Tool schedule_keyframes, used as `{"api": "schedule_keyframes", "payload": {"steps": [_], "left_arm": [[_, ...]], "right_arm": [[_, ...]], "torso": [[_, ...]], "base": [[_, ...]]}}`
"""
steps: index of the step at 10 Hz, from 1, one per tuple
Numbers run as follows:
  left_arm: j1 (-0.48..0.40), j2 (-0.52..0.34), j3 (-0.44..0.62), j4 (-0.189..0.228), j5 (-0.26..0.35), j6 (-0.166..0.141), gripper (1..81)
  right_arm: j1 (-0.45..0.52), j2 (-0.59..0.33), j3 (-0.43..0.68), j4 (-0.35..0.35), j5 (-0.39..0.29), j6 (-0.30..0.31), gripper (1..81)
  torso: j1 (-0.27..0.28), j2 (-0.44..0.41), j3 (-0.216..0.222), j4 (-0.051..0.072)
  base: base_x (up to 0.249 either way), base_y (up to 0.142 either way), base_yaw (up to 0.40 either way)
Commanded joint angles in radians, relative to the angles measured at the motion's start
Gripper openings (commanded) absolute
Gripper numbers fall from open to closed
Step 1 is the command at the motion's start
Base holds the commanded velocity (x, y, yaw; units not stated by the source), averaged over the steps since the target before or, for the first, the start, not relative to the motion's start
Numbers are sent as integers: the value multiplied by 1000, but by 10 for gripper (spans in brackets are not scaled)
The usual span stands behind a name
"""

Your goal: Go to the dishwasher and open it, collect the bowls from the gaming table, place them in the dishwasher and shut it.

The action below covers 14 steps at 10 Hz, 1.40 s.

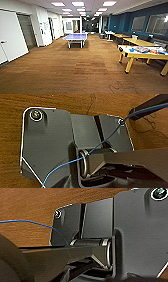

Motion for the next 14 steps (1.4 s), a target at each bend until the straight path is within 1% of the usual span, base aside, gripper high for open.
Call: {"api": "schedule_keyframes", "payload": {"steps": [1, 14], "left_arm": [[-37, -3, 2, 2, 50, 3, 811], [-37, 12, -16, 2, 50, 9, 811]], "right_arm": [[41, 12, -9, -12, -44, -1, 811], [37, 17, -20, -20, -44, -1, 811]], "torso": [[1, 0, 0, 0], [1, 0, 0, 0]], "base": [[196, 0, 0], [199, 0, 0]]}}
